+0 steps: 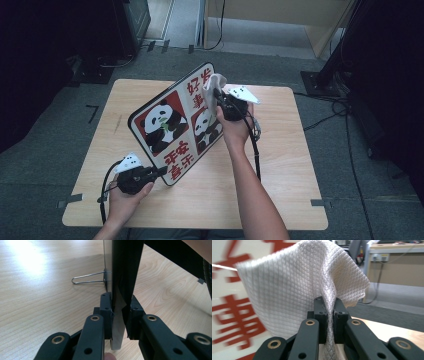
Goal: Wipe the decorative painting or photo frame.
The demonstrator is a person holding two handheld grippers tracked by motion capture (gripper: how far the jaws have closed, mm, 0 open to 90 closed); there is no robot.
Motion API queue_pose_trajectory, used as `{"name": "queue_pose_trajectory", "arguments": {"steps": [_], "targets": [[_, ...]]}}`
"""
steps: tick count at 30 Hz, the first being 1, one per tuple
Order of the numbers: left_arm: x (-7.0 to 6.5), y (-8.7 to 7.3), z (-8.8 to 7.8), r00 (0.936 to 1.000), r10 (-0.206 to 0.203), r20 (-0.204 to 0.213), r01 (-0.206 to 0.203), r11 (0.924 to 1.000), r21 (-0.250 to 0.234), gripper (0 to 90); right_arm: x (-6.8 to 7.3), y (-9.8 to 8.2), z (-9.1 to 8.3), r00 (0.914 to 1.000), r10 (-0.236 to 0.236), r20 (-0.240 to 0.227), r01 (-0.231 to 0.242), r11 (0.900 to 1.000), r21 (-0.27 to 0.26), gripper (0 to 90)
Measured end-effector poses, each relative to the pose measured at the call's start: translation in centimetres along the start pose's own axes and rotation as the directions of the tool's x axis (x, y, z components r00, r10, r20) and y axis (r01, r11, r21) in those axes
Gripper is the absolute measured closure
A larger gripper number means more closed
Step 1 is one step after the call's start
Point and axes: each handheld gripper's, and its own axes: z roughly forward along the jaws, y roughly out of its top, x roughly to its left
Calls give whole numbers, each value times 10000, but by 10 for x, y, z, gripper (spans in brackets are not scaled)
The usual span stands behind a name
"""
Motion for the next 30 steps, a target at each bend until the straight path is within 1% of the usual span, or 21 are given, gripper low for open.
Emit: {"name": "queue_pose_trajectory", "arguments": {"steps": [1, 4, 7, 8, 10, 12, 15, 16, 17, 18, 19, 20, 22, 25, 26, 27, 29, 30], "targets": [[0, 0, 0, 10000, -6, 11, 6, 10000, 2, 796, 3, -1, -1, 9999, -58, -96, 57, 10000, -48, 851], [0, 0, 0, 10000, 29, -24, -29, 10000, 3, 795, 18, -5, -9, 9982, -301, -523, 298, 9995, -73, 851], [0, 0, 0, 10000, 24, -25, -24, 10000, 9, 795, 36, -10, -19, 9931, -393, -1102, 380, 9992, -139, 851], [0, 0, 0, 10000, 22, -24, -22, 10000, 14, 795, 42, -11, -22, 9905, -481, -1286, 460, 9987, -197, 851], [0, 0, 0, 10000, 8, -10, -8, 10000, 22, 796, 57, -15, -29, 9827, -630, -1740, 593, 9979, -264, 851], [0, 1, 0, 10000, 6, -4, -6, 10000, 28, 796, 75, -18, -36, 9750, -873, -2046, 827, 9961, -309, 851], [0, 1, 0, 10000, -6, 2, 6, 10000, 12, 796, 102, -23, -47, 9555, -1271, -2661, 1187, 9918, -474, 851], [0, 1, 1, 10000, -43, 7, 43, 10000, -23, 796, 108, -24, -49, 9502, -1332, -2816, 1242, 9910, -496, 851], [0, 1, 1, 10000, -48, 7, 48, 10000, -27, 796, 115, -26, -52, 9431, -1442, -2995, 1341, 9895, -540, 851], [0, 1, 1, 10000, -49, 13, 49, 10000, -31, 796, 122, -28, -55, 9385, -1449, -3134, 1351, 9894, -529, 851], [1, 1, 1, 10000, -53, 18, 53, 10000, -27, 796, 130, -30, -58, 9296, -1492, -3371, 1383, 9888, -561, 851], [1, 1, 0, 10000, -59, 26, 59, 10000, -19, 796, 135, -32, -60, 9248, -1503, -3495, 1401, 9886, -543, 851], [1, 1, 1, 10000, -73, 34, 73, 10000, -26, 796, 147, -37, -64, 9099, -1609, -3824, 1522, 9869, -532, 851], [1, 1, 0, 9999, -102, 39, 102, 9999, -14, 796, 160, -42, -71, 8815, -1699, -4406, 1648, 9851, -500, 851], [1, 1, 1, 9999, -107, 28, 107, 9999, -28, 796, 164, -43, -73, 8701, -1699, -4626, 1646, 9850, -521, 850], [1, 1, 0, 10000, -97, 22, 97, 10000, -17, 796, 167, -44, -75, 8606, -1727, -4790, 1656, 9845, -575, 851], [1, 1, 0, 9999, -97, 29, 97, 10000, -10, 796, 173, -47, -79, 8384, -1822, -5138, 1740, 9826, -645, 850], [1, 1, 0, 10000, -94, 30, 94, 10000, -9, 796, 175, -48, -80, 8285, -1905, -5266, 1810, 9810, -701, 850]]}}
